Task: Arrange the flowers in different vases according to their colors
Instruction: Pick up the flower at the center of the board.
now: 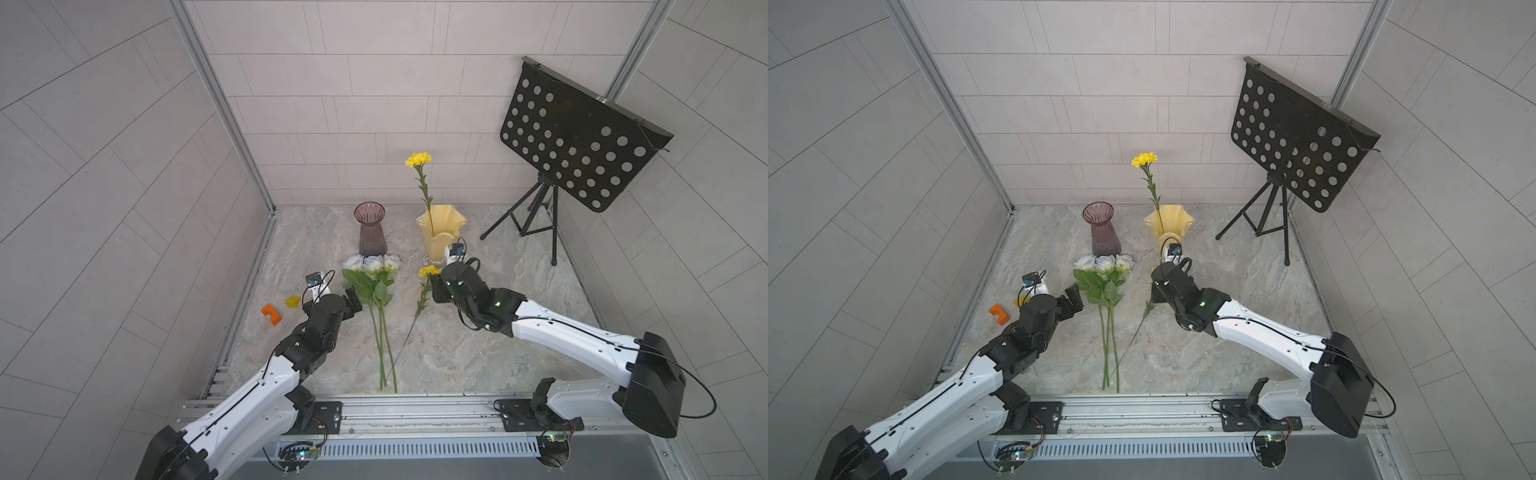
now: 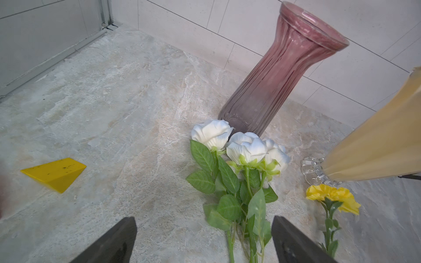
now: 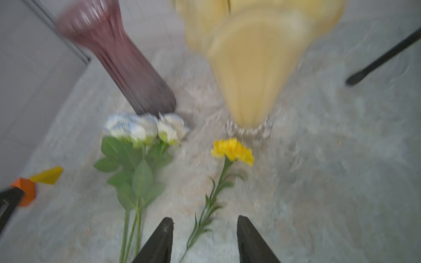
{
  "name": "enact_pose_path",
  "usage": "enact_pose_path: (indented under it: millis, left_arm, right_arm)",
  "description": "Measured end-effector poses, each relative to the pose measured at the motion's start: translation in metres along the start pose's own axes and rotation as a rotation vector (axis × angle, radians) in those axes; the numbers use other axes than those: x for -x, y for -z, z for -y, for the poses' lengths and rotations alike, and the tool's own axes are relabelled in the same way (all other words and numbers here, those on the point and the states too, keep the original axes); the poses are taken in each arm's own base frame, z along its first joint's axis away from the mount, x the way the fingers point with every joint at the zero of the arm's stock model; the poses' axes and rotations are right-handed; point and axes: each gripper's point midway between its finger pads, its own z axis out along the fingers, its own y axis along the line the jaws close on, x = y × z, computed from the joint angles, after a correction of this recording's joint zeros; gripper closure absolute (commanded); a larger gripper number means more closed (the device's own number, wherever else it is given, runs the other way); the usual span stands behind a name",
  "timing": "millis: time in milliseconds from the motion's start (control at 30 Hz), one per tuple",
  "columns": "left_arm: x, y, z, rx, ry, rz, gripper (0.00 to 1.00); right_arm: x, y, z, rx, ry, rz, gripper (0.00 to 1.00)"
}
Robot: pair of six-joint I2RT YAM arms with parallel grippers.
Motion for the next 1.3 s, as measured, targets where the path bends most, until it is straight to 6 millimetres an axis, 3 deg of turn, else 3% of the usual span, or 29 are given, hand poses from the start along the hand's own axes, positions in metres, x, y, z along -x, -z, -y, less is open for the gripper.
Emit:
enact_pose_path:
  millis: [100,233,667,1067,1300]
  left_arm:
    - [-0.004,0.000,-0.001,-0.001,0.003,-0.008,0.00]
    - [-0.003,0.002,0.002,-0.030,0.011,-0.008,0.00]
    - [-0.006,0.003,0.018,-0.111,0.005,-0.034,0.00]
    - [-0.007,0.003,0.020,-0.122,0.003,-0.042,0.00]
    - [-0.009,0.001,0.022,-0.129,0.001,-0.048,0.00]
  right_arm:
    - [-0.063,-0.020,-0.009,-0.003,0.024,-0.192,0.50]
    - [-0.096,-0.030,-0.017,-0.006,-0.026,-0.297,0.47]
    - [-0.123,-0.056,-0.032,-0.088,-0.093,-0.367,0.49]
    - [-0.128,-0.073,-0.038,-0.138,-0.074,-0.365,0.56]
    - [-0.129,-0.074,-0.033,-0.169,-0.074,-0.355,0.81]
